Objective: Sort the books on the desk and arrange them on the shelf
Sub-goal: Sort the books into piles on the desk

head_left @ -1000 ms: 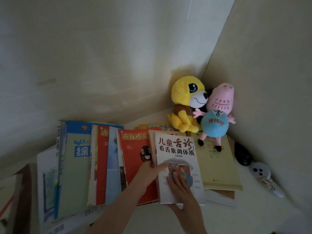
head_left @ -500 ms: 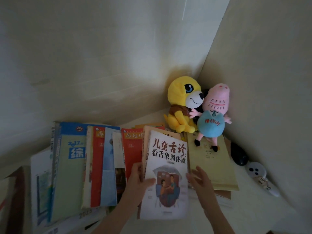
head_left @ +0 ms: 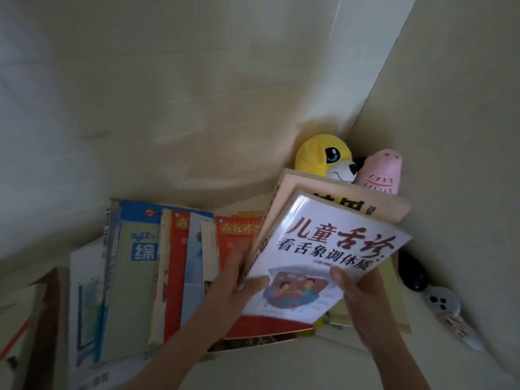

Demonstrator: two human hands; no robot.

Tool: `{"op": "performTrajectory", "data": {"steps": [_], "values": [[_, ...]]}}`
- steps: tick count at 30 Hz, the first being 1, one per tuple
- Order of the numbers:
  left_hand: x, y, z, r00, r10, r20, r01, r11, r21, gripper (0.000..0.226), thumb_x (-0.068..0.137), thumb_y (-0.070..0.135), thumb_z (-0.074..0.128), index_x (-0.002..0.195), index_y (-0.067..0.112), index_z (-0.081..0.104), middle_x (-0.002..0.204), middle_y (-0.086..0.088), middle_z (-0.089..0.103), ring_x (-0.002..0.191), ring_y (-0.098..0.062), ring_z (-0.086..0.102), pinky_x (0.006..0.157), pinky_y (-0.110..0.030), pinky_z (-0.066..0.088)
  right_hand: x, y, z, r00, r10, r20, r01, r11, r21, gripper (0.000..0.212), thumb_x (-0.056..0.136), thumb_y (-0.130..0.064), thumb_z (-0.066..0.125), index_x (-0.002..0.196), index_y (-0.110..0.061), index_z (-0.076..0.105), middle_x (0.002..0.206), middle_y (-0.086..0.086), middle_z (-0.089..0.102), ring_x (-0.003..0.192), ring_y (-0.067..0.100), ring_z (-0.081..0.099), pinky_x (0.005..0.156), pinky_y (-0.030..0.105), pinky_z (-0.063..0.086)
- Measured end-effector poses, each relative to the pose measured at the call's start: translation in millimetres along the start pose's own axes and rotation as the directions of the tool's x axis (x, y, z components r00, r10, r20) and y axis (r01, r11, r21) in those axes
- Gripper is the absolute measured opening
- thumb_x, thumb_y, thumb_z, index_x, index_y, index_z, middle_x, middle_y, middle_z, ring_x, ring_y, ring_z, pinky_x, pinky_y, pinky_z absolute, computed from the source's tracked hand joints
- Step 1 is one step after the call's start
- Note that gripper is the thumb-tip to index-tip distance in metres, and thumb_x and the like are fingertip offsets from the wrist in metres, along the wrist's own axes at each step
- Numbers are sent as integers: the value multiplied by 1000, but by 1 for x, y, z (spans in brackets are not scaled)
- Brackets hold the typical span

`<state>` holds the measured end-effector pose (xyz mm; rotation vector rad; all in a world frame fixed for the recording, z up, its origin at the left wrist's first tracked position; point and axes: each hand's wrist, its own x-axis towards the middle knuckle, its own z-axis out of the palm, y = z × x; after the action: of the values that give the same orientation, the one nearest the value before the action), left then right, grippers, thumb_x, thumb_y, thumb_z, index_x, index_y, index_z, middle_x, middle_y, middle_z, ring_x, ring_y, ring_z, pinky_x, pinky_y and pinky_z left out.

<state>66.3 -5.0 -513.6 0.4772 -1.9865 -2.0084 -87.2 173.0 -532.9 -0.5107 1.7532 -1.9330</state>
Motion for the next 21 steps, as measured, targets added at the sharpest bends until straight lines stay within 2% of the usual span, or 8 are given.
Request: {"op": "performTrajectory", "data": {"steps": [2,4,6,8,12,14,17,21], "values": [[10,-2,-7,999,14,-32,-12,998,61,47,92,15,55,125,42,36,118,30,57,114,-3,58,86,-26,54,8,2,6,1000,-24,-14,22,997,-77,64,76,-15,71,134,-7,46,126,8,64,116,27,61,94,43,52],[15,-9,-14,998,-4,-69,12,993,118,46,94,13,54,123,45,36,115,32,59,112,0,58,86,-22,53,12,6,14,1000,-16,-24,11,985,-171,73,73,-33,75,136,-9,46,127,3,64,116,19,61,94,35,54],[15,-16,-16,998,3,-57,7,985,172,51,95,14,54,126,48,31,123,35,50,115,12,51,91,-14,48,12,11,20,1000,2,-30,-8,980,-201,85,65,-50,76,136,-13,46,126,-2,64,116,15,61,94,34,54],[14,-15,-15,999,17,-36,-8,973,230,55,93,18,57,127,51,27,124,41,43,114,21,45,85,-4,44,12,13,20,998,16,-57,-26,982,-187,93,59,-56,82,135,-16,46,126,-3,64,116,16,61,94,39,53],[24,0,-14,990,132,-55,-111,950,291,60,86,25,67,127,51,31,122,35,52,114,8,54,85,-14,50,12,14,14,997,-5,-76,-9,984,-177,67,72,-13,80,131,-13,48,122,-1,66,113,16,63,94,37,52],[29,11,-12,982,185,-38,-167,943,287,65,87,22,67,123,62,30,121,28,55,114,1,57,87,-20,52,13,12,12,996,-43,-78,29,985,-172,65,74,2,74,132,-13,46,122,1,66,113,16,63,94,34,52],[32,19,-5,971,240,-14,-224,924,309,77,89,18,65,123,71,22,124,30,50,113,-1,57,85,-24,55,12,12,13,993,-71,-93,53,982,-183,74,75,7,72,137,-12,37,125,0,62,114,11,60,95,30,53],[31,18,-4,965,263,-10,-247,917,313,83,86,27,62,126,76,8,121,24,53,106,3,60,84,-25,56,10,11,19,970,-174,-168,135,965,-223,103,67,8,81,142,-20,17,131,-12,43,118,-5,50,85,10,50]]}}
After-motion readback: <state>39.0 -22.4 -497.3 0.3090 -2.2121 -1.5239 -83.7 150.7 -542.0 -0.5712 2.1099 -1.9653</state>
